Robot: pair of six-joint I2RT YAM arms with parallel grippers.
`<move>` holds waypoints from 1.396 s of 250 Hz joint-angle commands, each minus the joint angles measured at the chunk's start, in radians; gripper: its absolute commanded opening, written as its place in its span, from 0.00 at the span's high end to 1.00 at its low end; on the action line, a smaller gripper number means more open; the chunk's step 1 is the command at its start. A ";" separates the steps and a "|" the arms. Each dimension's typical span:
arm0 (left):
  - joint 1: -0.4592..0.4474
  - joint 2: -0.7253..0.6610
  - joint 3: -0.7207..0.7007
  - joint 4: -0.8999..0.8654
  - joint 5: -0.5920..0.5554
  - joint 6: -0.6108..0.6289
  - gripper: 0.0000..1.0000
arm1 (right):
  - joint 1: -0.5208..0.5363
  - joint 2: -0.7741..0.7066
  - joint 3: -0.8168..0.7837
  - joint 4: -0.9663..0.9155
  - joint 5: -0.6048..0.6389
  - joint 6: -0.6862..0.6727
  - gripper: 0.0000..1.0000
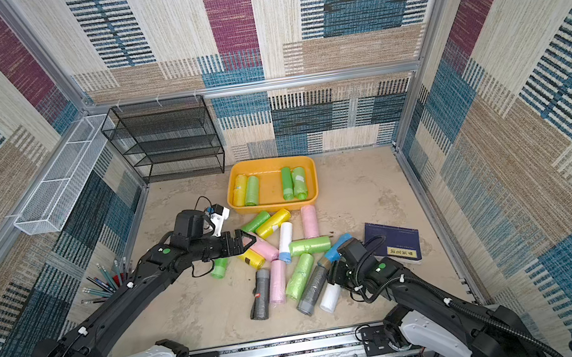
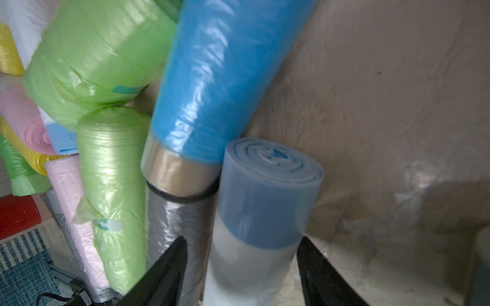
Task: Put the roll of trash bags into the storage box
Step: Pick up the roll of trash bags from the center of the board.
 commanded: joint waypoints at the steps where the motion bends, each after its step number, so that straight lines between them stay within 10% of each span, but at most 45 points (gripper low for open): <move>1: 0.000 0.003 0.003 0.005 -0.003 0.020 0.00 | 0.012 0.015 0.002 -0.009 0.002 0.030 0.36; 349: 0.003 -0.033 -0.016 0.008 -0.017 0.027 0.01 | 0.051 0.032 0.017 0.101 -0.011 0.073 0.64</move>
